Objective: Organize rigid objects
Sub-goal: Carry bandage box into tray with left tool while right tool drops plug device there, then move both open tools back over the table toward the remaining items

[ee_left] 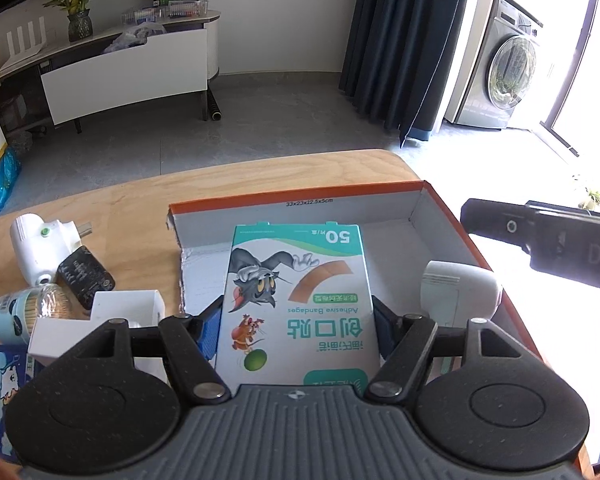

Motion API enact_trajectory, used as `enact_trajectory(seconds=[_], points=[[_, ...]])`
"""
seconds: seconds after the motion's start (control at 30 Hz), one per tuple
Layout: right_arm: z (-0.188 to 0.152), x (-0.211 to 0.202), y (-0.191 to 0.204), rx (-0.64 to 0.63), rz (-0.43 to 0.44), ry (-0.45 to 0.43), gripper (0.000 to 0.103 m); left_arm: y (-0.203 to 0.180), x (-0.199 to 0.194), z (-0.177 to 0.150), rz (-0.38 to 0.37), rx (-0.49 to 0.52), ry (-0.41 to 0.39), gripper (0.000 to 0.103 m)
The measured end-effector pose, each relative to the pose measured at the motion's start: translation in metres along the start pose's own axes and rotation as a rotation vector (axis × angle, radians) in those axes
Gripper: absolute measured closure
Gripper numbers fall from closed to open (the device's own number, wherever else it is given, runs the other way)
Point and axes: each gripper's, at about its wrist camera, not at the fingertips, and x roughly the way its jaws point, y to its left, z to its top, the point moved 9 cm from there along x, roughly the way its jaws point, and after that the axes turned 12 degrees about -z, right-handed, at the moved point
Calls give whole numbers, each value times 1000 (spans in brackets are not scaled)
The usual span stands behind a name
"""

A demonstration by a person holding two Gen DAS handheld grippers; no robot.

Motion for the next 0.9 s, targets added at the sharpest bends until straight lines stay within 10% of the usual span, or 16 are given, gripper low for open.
enact_trajectory(seconds=[0.1,0.9], points=[[1,-8,-11,46,2,-11,22,-8,0,6,-18,2,-20,12],[-28,-64,3,74,34,-7,11,9,-73,-16,87,-49,-52,0]])
